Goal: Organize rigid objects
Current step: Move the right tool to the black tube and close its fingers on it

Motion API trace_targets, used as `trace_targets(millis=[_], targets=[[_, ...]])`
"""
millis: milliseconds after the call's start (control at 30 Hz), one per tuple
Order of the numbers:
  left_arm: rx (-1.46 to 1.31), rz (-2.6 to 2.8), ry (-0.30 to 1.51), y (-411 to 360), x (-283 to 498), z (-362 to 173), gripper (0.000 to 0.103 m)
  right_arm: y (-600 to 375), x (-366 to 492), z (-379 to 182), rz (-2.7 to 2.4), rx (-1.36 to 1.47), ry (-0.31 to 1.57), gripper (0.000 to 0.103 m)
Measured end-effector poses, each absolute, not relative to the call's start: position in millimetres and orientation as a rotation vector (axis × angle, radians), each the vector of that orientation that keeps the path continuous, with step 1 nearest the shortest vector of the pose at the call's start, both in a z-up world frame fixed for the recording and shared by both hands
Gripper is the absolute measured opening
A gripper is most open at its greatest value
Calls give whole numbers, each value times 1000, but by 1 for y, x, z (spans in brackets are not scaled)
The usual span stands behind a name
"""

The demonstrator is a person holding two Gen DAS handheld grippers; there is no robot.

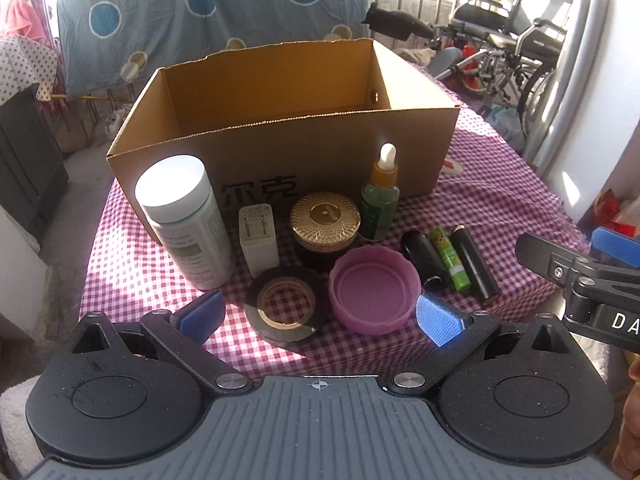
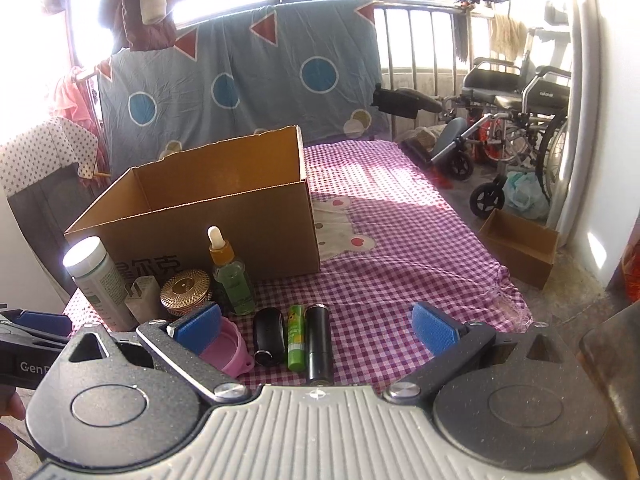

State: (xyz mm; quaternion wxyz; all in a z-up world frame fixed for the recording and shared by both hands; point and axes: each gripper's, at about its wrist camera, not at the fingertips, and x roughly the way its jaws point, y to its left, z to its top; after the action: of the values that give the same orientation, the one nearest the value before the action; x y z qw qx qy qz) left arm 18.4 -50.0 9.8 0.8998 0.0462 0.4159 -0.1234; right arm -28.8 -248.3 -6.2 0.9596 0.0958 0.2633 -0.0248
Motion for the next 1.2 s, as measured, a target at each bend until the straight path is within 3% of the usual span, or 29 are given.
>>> trace_targets(millis=[367,533,667,933,1000,1200], targets=[[100,-514,760,-90,18,4,101,-302,-27,-13,-43,297,444,103],[116,-633,804,-116,26,-5,97,-328,-14,-23,3,388,499,96],[122,-704,834,-133,29,-13,92,-335,2,-34,64,413,566,77],[162,-786,866,-150,27,-25,65,-323,35,-46,203,409,699,52],[149,-786,878,-148,29,-27,59,-318,44,-47,233,410,738,39],[117,-778,892,-144,32,-30,48,-305,59,-51,265,373,821,26]])
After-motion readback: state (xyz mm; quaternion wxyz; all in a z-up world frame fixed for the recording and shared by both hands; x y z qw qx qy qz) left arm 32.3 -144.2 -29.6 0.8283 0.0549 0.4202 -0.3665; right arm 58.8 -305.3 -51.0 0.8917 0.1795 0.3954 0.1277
